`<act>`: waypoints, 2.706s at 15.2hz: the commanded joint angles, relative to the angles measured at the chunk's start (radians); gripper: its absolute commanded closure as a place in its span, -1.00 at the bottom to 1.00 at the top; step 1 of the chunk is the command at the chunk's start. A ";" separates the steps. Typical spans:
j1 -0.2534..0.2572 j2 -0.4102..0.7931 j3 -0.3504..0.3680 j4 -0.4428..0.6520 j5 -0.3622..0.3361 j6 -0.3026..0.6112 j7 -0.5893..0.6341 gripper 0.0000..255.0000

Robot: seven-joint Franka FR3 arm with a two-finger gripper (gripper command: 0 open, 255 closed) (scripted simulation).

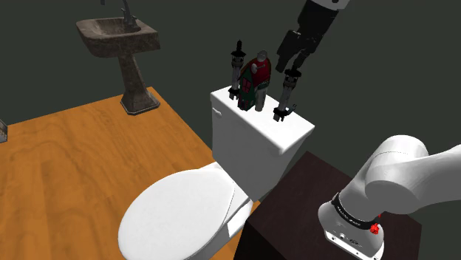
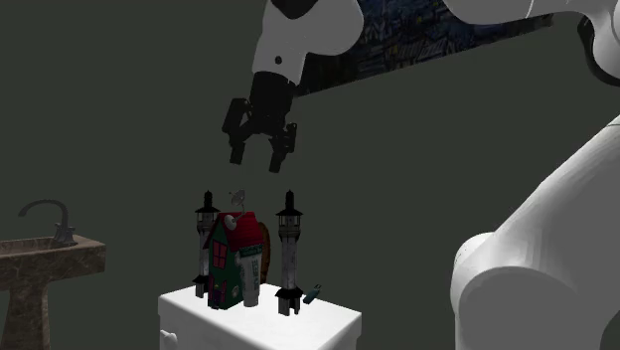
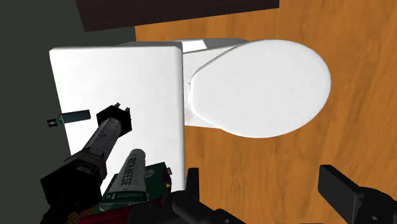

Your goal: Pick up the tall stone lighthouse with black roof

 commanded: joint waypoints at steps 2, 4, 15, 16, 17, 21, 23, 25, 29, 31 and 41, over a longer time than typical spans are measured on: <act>-0.009 0.006 -0.018 -0.009 -0.007 0.016 -0.012 -1.00; -0.027 0.021 -0.053 -0.025 -0.021 0.048 -0.037 -1.00; -0.116 0.163 -0.252 -0.053 -0.071 0.229 -0.176 -1.00; -0.122 0.181 -0.271 -0.051 -0.073 0.245 -0.189 -1.00; -0.128 0.200 -0.289 -0.047 -0.073 0.261 -0.203 -1.00; -0.131 0.206 -0.299 -0.086 -0.074 0.306 -0.212 -1.00; -0.132 0.207 -0.301 -0.112 -0.074 0.333 -0.215 -1.00; -0.132 0.211 -0.305 -0.144 -0.074 0.368 -0.219 -1.00; -0.132 0.212 -0.305 -0.143 -0.074 0.368 -0.219 1.00; -0.132 0.211 -0.305 -0.143 -0.074 0.368 -0.219 1.00; -0.131 0.206 -0.299 -0.093 -0.074 0.314 -0.213 1.00</act>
